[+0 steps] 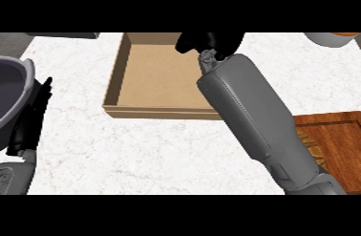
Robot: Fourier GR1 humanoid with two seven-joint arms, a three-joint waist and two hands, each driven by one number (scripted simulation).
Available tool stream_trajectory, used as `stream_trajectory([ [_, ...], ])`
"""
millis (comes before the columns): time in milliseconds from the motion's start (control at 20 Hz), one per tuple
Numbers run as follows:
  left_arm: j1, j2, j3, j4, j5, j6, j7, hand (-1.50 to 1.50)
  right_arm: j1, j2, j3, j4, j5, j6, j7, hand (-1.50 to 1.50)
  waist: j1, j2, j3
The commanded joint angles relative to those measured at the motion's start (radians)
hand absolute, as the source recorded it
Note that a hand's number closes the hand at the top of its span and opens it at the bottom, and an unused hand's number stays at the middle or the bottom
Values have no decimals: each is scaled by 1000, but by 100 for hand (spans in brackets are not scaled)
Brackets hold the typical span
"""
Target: Pick the bell pepper from the cutting board and place it in the cardboard box
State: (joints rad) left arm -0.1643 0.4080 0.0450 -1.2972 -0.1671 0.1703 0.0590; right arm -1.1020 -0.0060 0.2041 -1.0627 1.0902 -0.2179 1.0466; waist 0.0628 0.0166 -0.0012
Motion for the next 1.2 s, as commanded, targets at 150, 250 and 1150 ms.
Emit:
stream_trajectory([
  [150,-20,26,19,-19,8,-26,35,0,-110,6,-110,352,-56,-227,-36,150,7,4,1],
  [250,-13,-13,-4,-8,-10,-1,14,0,-146,6,-127,456,-52,-219,-48,150,6,6,0],
  [1150,-28,-30,-4,0,-15,-10,0,0,-198,6,-262,667,-196,-689,-305,-150,23,15,1],
])
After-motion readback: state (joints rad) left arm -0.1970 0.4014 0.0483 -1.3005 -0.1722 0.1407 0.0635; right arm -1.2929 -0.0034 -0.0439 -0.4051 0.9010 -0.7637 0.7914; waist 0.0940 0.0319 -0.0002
